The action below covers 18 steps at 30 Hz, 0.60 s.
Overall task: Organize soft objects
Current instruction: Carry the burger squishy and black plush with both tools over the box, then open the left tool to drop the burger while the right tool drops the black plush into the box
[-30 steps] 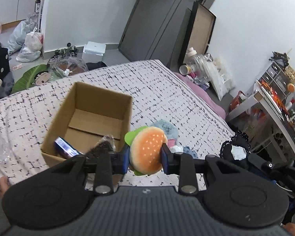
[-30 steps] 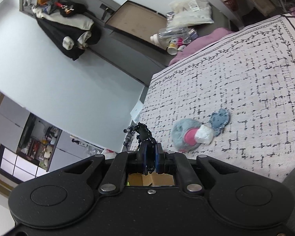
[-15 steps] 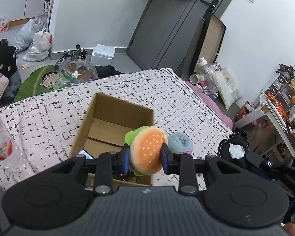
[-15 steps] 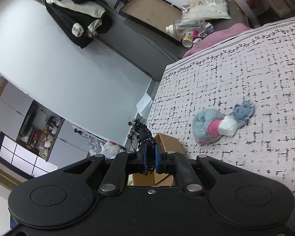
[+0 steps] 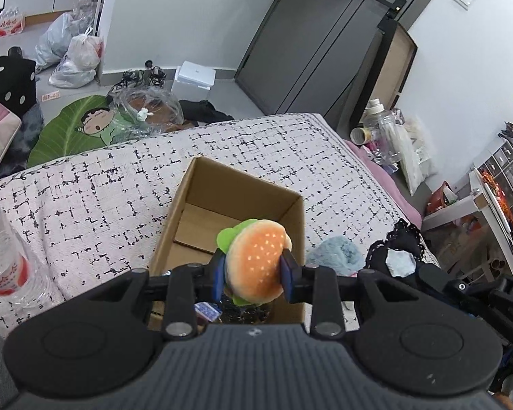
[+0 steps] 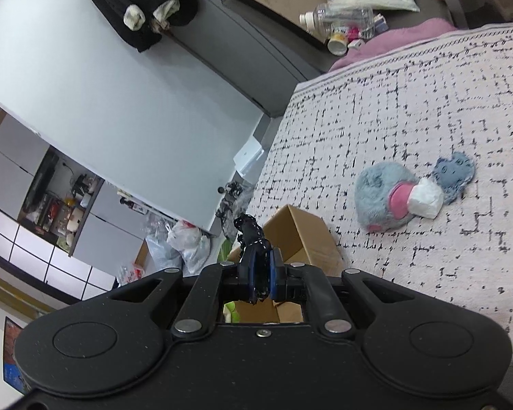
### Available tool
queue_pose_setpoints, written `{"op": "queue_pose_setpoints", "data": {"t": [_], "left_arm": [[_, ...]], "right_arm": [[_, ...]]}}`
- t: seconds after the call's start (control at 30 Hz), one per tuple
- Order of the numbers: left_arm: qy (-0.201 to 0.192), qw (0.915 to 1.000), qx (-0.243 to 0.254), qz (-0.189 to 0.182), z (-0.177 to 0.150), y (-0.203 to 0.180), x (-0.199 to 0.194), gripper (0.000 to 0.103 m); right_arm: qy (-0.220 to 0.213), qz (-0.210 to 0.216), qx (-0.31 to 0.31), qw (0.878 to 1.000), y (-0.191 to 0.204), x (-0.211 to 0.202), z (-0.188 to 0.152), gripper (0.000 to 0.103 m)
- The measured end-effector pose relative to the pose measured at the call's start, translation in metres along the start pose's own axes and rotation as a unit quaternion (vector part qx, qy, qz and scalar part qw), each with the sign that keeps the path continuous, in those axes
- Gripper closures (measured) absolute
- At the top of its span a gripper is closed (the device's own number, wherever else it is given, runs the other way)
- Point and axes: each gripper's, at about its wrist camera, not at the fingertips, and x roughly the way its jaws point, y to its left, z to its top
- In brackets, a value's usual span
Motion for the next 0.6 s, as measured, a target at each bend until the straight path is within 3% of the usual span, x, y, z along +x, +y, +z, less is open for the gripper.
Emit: {"op": "queue_pose_setpoints", "data": {"t": [0.43,0.6], "left_arm": [[0.013,0.9998,-0.005,0.016,0.007,0.022,0.036,0.068],[0.020,0.9994,-0.016,0.023,0.008,0.025,0.044,0.058]], "right_arm": [[0.039,-0.013,-0.009,0.999,0.002,0.049,-0.014,0.095],[0.047,-0.001,-0.014,0.999,0.005,0.059,-0.017,0.094]]}}
